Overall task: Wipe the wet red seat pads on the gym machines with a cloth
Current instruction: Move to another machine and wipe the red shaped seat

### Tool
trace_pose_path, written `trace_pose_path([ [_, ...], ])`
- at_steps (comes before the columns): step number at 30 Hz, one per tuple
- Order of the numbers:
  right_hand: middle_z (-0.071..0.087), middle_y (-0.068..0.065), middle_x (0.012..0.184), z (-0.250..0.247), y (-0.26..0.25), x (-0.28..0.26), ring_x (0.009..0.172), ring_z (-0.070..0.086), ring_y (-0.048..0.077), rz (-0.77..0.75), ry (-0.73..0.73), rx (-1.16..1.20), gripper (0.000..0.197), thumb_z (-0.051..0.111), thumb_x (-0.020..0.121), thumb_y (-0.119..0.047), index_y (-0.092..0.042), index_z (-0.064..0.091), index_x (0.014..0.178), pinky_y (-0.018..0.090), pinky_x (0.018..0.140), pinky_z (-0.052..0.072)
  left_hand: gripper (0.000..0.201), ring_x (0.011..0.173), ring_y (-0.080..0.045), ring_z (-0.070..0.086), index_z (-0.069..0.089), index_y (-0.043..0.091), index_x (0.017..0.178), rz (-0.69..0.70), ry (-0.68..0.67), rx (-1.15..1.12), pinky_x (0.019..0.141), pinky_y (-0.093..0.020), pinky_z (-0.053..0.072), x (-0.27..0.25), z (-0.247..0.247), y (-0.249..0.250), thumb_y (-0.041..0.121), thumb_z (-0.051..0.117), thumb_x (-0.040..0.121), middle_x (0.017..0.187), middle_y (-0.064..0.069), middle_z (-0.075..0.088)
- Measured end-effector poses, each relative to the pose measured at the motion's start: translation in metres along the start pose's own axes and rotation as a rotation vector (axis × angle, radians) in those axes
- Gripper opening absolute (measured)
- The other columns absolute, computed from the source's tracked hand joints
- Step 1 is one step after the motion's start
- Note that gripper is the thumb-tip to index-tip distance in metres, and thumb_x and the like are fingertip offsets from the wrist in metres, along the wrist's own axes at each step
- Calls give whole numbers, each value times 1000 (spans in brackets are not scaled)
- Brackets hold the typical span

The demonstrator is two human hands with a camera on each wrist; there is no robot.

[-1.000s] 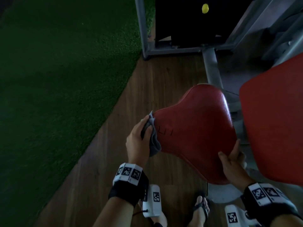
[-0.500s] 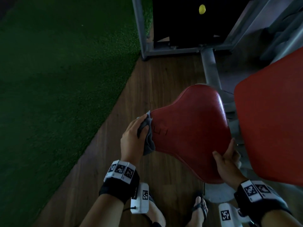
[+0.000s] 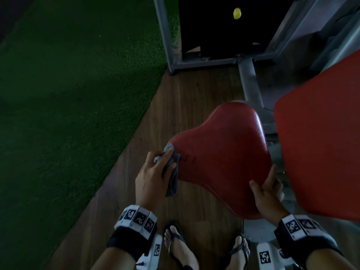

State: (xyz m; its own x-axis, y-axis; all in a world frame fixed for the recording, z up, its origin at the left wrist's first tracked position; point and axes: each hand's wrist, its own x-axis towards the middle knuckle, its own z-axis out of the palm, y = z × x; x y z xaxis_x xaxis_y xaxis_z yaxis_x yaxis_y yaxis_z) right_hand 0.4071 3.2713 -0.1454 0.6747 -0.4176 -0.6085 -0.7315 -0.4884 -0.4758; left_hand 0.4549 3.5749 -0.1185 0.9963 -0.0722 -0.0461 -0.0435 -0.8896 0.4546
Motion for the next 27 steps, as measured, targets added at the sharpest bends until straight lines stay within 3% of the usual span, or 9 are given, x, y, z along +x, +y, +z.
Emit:
trace_pose_path([
  [3,12,17,156,1,2,0,134,26,43,-11,4,-6,95,34,72,-62,-42,-17,150,58,109,24,42,85,-18,59,54,33,138,45,-35,110,54,-28,43,-2,-4,0,42,52,97,113,3,51],
  [7,11,15,157,1,4,2,134,26,43,-13,12,0,94,36,74,-62,-42,-17,150,60,109,26,47,86,-21,57,52,32,142,95,-61,196,57,-31,47,17,-9,6,49,36,101,108,-1,48],
  [9,11,14,157,2,6,3,134,27,43,-21,17,-6,89,41,84,-61,-43,-17,149,61,108,27,47,86,-22,57,53,31,141,128,-65,228,59,-32,48,24,-9,9,48,40,99,108,-3,48],
  [12,11,14,157,2,8,5,134,27,43,-14,26,-13,86,50,95,-44,-42,-17,150,61,108,28,44,87,-20,57,56,31,138,201,-78,228,58,-31,47,10,-12,12,47,45,98,110,1,48],
  [18,9,9,158,2,9,5,135,28,40,-28,13,-1,87,49,95,-45,-46,-20,147,62,107,29,51,88,-21,58,57,32,136,168,-114,224,58,-35,51,3,-14,9,55,30,100,109,0,51],
  [21,8,9,158,1,6,2,136,25,40,-10,4,-5,85,47,95,-49,-45,-19,148,60,108,27,49,90,-22,57,58,32,136,94,-110,230,55,-32,49,10,-12,14,52,38,96,108,-1,50],
  [24,8,7,158,-2,2,-1,136,24,40,-4,-1,-4,90,39,81,-61,-45,-18,148,59,107,24,45,92,-20,58,60,30,133,143,-138,230,58,-30,48,-5,-11,26,48,41,97,109,1,53],
  [27,8,6,158,-1,3,-1,135,24,40,-12,-3,-11,87,41,87,-58,-46,-19,148,59,107,24,43,90,-19,59,63,31,129,184,-148,263,58,-30,45,-11,-13,27,48,42,96,108,2,55],
])
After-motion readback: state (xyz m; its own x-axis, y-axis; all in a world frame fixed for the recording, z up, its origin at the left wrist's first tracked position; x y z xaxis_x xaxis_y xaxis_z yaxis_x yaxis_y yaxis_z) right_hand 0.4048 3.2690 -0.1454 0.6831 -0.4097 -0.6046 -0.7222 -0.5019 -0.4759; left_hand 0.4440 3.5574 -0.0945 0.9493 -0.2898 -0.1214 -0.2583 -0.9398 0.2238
